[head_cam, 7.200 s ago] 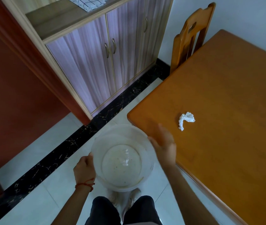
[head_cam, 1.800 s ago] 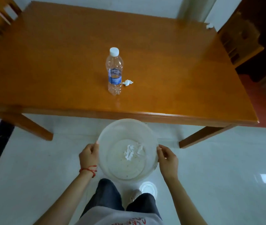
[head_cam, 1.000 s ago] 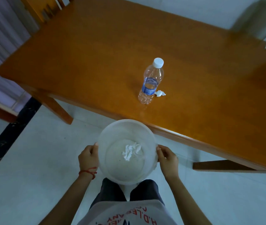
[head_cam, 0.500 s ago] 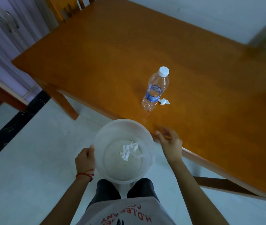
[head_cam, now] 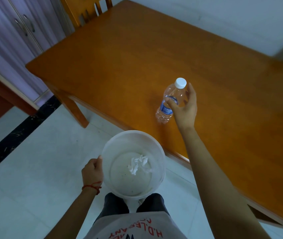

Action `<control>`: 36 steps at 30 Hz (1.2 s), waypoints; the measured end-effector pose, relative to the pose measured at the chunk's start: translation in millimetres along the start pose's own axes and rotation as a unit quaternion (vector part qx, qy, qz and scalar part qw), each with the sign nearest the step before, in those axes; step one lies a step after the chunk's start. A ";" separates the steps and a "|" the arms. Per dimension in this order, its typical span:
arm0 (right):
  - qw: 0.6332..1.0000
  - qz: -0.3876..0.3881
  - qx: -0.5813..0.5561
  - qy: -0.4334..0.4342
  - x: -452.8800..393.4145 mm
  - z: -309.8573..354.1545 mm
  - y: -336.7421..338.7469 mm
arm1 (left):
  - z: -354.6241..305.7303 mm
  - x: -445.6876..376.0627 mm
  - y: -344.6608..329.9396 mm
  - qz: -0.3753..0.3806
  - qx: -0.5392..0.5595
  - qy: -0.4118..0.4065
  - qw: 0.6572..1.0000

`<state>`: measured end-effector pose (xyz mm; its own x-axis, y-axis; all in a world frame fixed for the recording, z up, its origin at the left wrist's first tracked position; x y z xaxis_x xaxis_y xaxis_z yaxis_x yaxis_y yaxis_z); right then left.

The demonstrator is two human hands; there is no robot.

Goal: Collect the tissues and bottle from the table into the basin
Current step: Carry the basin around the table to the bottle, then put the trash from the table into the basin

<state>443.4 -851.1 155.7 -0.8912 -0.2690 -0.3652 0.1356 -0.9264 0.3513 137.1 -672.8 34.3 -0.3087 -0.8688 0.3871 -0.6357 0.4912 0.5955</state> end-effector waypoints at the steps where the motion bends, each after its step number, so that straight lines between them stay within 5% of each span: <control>1: 1.000 0.005 0.004 -0.001 -1.3 -0.9 -2.3 | 0.0 -0.2 -0.1 -0.001 0.000 -0.001 1.000; 10: 0.998 -0.028 -0.057 0.013 12.3 22.3 3.5 | 1.4 -2.3 0.3 0.001 0.005 0.005 1.000; 15: 0.986 0.065 -0.144 -0.050 49.2 22.7 -24.9 | 2.2 -1.4 -0.2 0.006 0.009 0.011 1.000; 22: 0.952 0.278 -0.032 -0.125 133.7 -15.7 -81.6 | 3.6 -0.2 2.8 -0.004 0.012 0.022 1.000; 29: 0.921 0.333 0.033 -0.197 173.0 -41.9 -105.7 | 0.8 3.0 5.6 -0.006 0.016 0.023 1.000; 36: 0.940 0.315 0.059 -0.113 151.5 -33.6 -86.6 | 0.4 4.2 6.4 -0.011 0.018 0.020 1.000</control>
<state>311.2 -820.5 41.0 -0.7209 -0.6797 0.1355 0.6310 -0.5628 0.5340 131.5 -673.3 39.5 -0.2665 -0.8758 0.4024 -0.6679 0.4688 0.5781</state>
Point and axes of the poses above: each hand's wrist, its own x-axis away from the middle knuckle, its own y-axis out of the back of the hand, z = x × y, the point moved 7 cm from there along -x, towards the middle knuckle, and after that the axes turned 15 degrees about y, right-handed, at the moved point
